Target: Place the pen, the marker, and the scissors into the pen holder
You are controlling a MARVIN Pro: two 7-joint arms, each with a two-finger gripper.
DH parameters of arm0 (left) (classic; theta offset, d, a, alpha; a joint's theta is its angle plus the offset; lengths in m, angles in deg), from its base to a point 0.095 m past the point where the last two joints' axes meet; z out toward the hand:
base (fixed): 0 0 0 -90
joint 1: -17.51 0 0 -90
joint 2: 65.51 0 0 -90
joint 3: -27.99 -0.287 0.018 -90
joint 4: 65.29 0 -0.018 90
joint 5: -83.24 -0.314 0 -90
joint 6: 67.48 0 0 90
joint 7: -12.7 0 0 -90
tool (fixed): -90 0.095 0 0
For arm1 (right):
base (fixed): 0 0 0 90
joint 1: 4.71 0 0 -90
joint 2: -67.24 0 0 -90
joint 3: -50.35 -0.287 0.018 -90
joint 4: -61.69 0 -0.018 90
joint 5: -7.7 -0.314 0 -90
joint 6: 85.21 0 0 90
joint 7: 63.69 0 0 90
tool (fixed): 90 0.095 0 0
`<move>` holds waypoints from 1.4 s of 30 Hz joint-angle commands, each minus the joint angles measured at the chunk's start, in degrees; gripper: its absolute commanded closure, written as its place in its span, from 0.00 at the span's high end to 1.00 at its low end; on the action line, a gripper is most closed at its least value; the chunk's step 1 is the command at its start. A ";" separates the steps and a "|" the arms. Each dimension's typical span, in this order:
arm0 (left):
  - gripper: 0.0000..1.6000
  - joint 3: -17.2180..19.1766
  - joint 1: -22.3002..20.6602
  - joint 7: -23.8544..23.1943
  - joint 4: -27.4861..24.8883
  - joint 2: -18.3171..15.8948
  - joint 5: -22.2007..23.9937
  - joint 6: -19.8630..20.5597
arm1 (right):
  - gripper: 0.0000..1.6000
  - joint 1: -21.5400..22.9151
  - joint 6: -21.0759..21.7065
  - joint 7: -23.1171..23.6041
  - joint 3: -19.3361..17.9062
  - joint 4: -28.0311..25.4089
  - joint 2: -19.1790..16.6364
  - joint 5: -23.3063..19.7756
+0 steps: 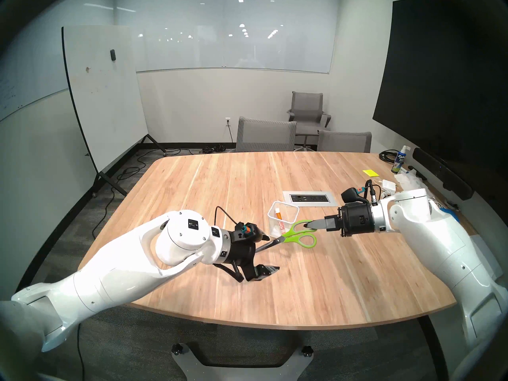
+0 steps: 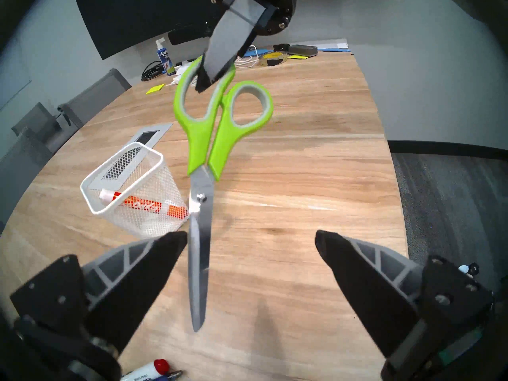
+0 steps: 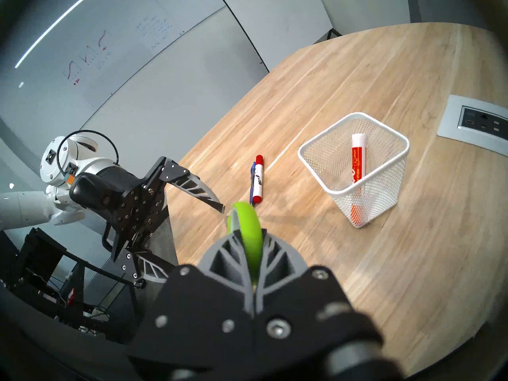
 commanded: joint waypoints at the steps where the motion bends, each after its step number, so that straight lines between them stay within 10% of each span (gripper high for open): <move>1: 1.00 1.95 1.18 1.42 -3.69 -2.13 0.45 0.21 | 0.00 4.31 -0.89 -0.91 -1.39 0.13 0.20 1.23; 42: 1.00 3.51 3.40 7.55 -3.97 -3.62 1.53 -0.84 | 0.00 18.02 -2.35 2.21 -0.75 5.67 1.53 12.59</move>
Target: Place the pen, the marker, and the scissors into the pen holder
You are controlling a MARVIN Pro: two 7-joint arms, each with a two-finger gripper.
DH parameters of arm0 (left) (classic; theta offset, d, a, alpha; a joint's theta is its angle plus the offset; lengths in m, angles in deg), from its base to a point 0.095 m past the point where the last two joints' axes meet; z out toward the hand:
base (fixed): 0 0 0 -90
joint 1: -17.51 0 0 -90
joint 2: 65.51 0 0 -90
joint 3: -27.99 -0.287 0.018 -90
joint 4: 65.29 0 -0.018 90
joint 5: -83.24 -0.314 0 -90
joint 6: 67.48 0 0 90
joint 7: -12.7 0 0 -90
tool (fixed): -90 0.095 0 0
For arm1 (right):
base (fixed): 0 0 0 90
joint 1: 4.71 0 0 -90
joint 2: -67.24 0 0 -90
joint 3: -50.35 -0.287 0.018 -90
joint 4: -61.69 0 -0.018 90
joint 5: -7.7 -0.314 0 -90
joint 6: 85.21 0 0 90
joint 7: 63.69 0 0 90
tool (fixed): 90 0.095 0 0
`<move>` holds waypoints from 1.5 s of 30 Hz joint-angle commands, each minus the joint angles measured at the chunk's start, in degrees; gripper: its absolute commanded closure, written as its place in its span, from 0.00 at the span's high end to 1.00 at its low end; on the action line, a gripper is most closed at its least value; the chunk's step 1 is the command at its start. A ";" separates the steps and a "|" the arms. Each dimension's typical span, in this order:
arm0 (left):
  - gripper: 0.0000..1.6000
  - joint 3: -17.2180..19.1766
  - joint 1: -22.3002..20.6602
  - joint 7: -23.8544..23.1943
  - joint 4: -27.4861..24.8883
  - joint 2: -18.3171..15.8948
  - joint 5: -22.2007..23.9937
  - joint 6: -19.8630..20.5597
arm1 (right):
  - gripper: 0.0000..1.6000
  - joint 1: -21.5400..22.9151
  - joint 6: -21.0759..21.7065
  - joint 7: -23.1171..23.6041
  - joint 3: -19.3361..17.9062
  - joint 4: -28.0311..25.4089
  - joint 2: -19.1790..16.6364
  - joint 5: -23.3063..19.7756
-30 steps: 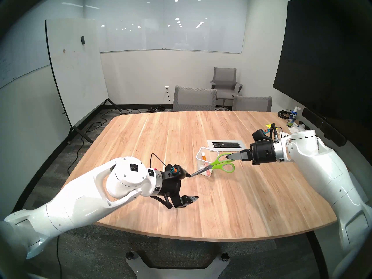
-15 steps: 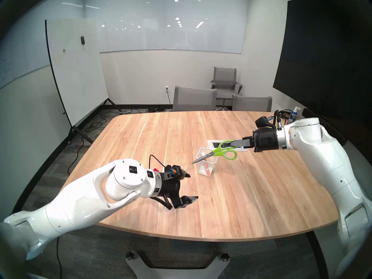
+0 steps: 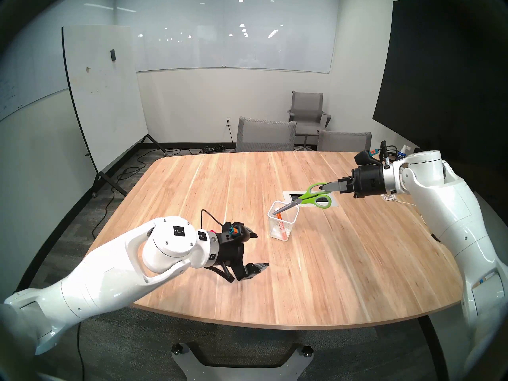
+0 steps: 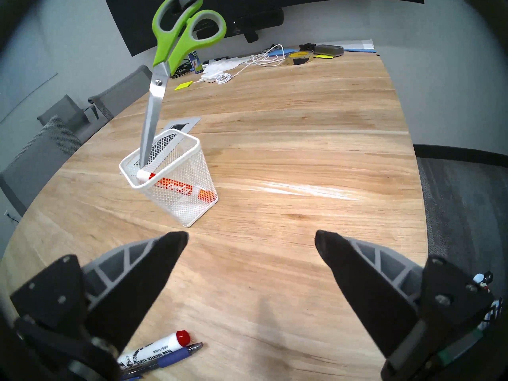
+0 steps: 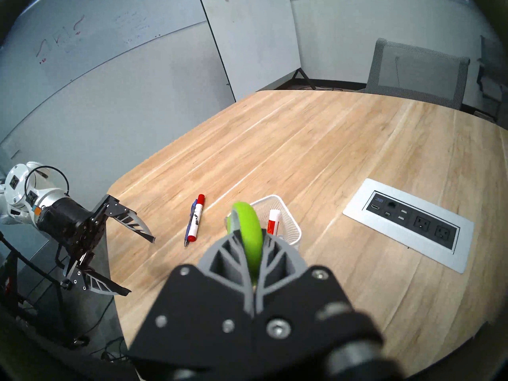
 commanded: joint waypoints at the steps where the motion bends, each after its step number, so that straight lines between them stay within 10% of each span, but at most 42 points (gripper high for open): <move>1: 1.00 1.26 0.27 1.41 -1.48 -0.51 0.21 0.62 | 0.00 3.63 -0.94 1.19 -0.19 -0.61 0.02 0.89; 45: 1.00 0.80 0.36 3.57 -1.99 -1.11 2.37 -0.52 | 0.00 0.57 -5.92 -1.38 2.19 -5.21 1.40 12.17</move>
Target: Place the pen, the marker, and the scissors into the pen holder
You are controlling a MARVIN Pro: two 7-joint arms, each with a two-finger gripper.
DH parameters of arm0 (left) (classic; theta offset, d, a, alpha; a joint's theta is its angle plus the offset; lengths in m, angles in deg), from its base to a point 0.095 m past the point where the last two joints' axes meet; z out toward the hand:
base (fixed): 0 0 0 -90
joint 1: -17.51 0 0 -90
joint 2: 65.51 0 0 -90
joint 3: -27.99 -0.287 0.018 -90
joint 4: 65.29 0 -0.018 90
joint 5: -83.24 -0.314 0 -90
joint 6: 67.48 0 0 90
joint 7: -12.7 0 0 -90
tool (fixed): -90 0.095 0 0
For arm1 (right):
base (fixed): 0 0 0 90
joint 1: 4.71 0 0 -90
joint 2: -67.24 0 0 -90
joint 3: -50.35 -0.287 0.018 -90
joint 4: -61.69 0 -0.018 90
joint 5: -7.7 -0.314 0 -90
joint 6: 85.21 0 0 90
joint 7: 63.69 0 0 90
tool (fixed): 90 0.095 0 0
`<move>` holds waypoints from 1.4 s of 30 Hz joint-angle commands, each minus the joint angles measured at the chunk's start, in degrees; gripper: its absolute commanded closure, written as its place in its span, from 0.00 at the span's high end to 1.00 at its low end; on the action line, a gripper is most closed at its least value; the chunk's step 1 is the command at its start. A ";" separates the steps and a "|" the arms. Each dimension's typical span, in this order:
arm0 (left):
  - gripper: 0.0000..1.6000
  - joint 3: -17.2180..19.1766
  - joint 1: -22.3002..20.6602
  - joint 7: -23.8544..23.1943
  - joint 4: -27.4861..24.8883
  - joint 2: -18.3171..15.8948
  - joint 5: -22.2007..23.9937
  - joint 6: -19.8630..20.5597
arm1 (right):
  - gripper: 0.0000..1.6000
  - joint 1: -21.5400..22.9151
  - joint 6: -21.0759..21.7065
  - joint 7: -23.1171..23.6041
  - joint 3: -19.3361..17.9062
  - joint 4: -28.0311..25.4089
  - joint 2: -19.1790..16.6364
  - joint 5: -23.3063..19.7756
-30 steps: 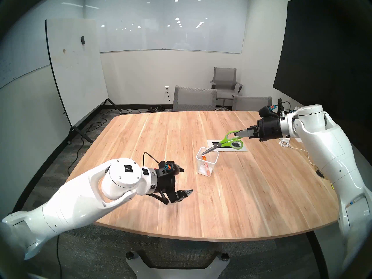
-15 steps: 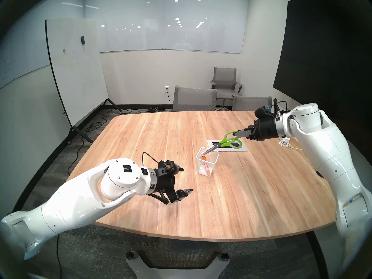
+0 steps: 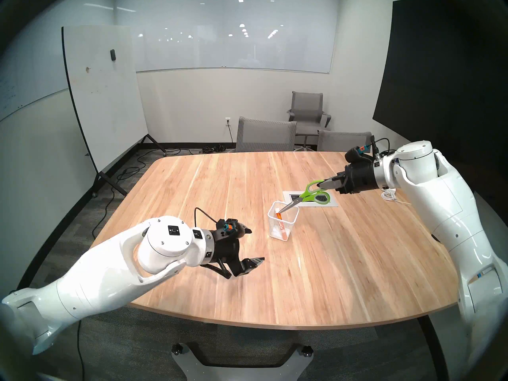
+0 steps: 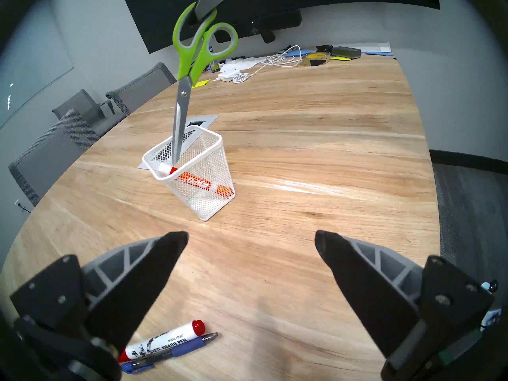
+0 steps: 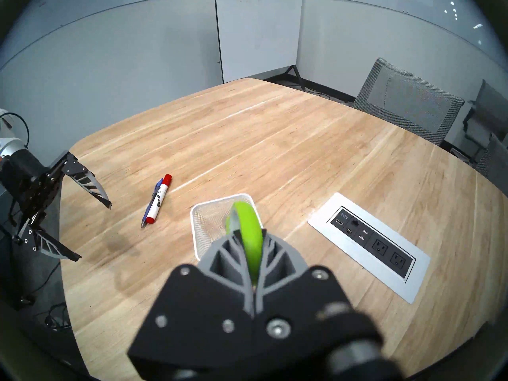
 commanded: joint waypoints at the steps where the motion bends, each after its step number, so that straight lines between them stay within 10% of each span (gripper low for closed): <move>1: 1.00 0.15 -0.28 0.04 -0.92 0.28 -0.06 -0.63 | 0.00 -1.34 -0.79 -0.58 -0.22 -2.55 -0.26 0.10; 42: 1.00 -0.12 -0.61 0.92 -1.38 -0.05 0.86 -0.90 | 0.00 -3.76 -3.12 -6.07 1.17 -7.83 1.12 4.81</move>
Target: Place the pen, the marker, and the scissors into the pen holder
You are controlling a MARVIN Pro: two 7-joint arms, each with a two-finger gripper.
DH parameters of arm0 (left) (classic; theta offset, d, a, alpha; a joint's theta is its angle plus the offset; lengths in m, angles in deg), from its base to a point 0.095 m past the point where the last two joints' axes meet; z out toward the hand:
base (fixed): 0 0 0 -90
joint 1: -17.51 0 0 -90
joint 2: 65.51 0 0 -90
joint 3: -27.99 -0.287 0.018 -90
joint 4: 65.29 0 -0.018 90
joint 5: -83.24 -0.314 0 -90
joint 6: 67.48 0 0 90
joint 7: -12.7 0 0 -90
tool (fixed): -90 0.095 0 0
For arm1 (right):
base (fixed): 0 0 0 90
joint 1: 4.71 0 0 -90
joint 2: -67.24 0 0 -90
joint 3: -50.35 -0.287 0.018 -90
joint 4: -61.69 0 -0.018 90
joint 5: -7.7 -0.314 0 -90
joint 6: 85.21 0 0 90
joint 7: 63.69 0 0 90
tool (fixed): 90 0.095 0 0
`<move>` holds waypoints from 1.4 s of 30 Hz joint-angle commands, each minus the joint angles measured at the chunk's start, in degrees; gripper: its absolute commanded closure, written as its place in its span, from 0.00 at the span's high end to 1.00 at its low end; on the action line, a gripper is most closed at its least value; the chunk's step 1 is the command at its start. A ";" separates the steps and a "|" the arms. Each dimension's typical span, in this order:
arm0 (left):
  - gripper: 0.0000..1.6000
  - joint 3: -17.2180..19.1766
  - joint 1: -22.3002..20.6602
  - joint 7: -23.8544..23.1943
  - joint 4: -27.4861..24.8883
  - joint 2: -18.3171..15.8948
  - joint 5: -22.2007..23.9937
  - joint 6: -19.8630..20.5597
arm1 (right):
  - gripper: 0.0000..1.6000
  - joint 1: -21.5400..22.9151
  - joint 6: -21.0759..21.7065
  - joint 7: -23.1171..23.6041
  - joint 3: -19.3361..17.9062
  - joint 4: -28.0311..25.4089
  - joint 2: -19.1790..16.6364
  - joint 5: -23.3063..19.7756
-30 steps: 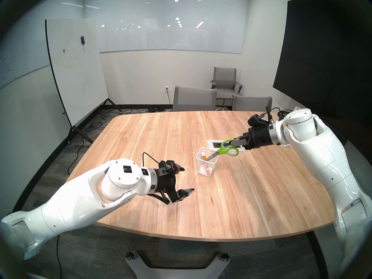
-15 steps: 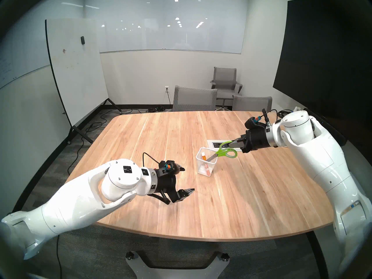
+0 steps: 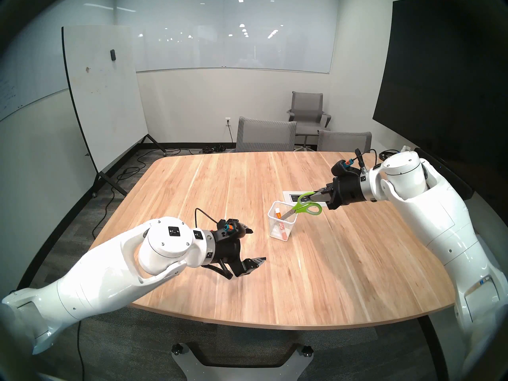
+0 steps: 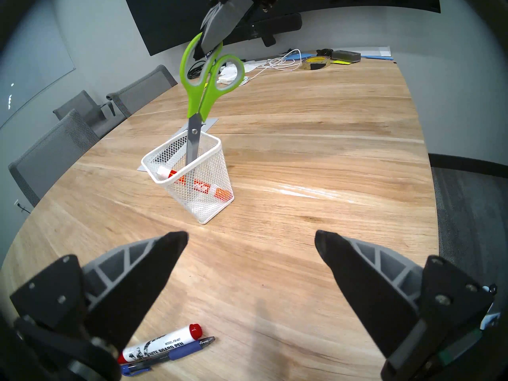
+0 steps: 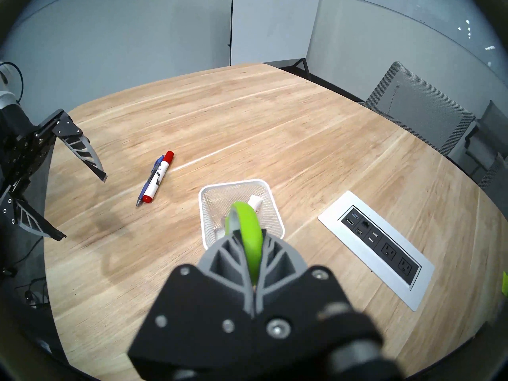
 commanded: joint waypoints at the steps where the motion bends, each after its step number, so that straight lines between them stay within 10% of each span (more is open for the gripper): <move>1: 1.00 0.42 -0.49 -0.04 -1.32 -0.02 -0.01 -0.32 | 0.00 1.01 -0.07 -1.40 0.42 -1.63 0.70 1.38; 42: 1.00 0.05 -0.57 0.66 -1.01 -0.08 0.82 -1.27 | 0.00 4.21 -0.55 -1.41 4.47 -1.41 3.91 10.70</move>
